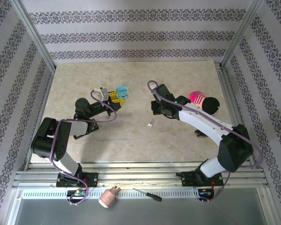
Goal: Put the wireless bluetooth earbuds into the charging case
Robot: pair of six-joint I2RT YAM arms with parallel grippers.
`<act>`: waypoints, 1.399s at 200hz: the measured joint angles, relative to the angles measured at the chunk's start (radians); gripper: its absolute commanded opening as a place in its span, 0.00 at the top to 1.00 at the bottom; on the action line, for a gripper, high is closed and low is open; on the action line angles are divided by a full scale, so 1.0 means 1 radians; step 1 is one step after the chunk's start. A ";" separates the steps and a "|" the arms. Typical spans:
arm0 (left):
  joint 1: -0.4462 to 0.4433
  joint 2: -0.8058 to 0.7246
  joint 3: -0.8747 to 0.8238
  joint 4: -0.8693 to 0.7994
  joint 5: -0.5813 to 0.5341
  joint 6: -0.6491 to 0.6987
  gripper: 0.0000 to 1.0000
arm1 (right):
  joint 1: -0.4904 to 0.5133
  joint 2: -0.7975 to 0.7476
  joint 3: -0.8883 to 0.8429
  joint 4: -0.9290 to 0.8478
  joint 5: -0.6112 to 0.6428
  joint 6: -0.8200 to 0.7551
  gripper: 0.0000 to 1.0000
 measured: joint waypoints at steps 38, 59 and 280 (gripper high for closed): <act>-0.005 0.000 0.000 -0.031 0.004 0.010 0.78 | 0.031 -0.047 -0.002 0.091 -0.065 -0.074 0.80; -0.011 0.000 -0.001 -0.044 0.005 0.011 0.78 | 0.058 -0.080 -0.016 0.155 -0.086 -0.123 0.80; -0.063 -0.002 -0.030 -0.064 0.053 0.011 0.78 | 0.150 0.034 0.069 0.333 -0.159 -0.364 0.80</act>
